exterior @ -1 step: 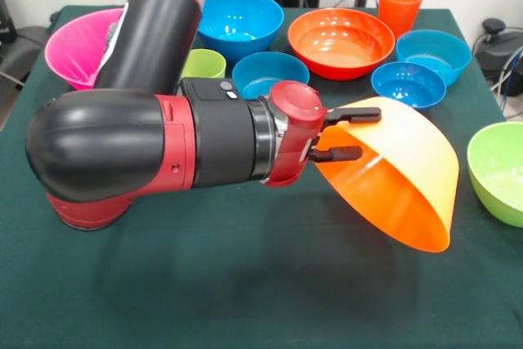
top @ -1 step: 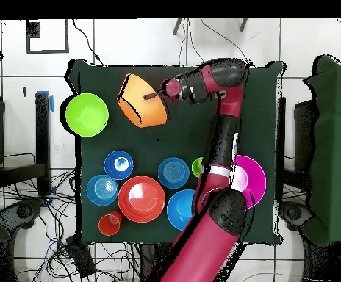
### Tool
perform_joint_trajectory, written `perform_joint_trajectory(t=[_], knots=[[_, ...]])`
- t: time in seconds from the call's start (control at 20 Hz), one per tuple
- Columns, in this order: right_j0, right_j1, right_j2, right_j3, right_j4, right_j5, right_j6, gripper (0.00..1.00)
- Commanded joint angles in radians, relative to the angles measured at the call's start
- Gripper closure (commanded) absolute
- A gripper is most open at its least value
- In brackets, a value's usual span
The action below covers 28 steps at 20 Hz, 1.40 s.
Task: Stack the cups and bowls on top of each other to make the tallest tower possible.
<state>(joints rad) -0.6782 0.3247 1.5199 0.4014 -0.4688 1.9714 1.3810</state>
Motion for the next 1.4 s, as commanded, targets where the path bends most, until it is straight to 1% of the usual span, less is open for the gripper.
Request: perform_joint_trajectory(t=[0.05,0.3,0.65,0.75,0.9,1.15,1.3,1.4], knots=[[-0.002,-0.011,-0.026,-0.131,-0.266,0.003,-0.431,0.00],[-0.006,-0.016,0.025,-0.150,-0.348,0.011,-0.465,0.00],[-0.018,-0.049,0.042,-0.152,-0.442,-0.059,-0.497,0.00],[-0.022,-0.063,0.026,-0.141,-0.449,-0.096,-0.495,0.00],[-0.030,-0.083,-0.005,-0.112,-0.437,-0.154,-0.480,0.00],[-0.038,-0.104,-0.024,-0.090,-0.442,-0.191,-0.470,0.00],[-0.047,-0.143,-0.067,-0.058,-0.457,-0.261,-0.483,0.00],[-0.055,-0.162,-0.094,-0.032,-0.446,-0.294,-0.475,0.00]])
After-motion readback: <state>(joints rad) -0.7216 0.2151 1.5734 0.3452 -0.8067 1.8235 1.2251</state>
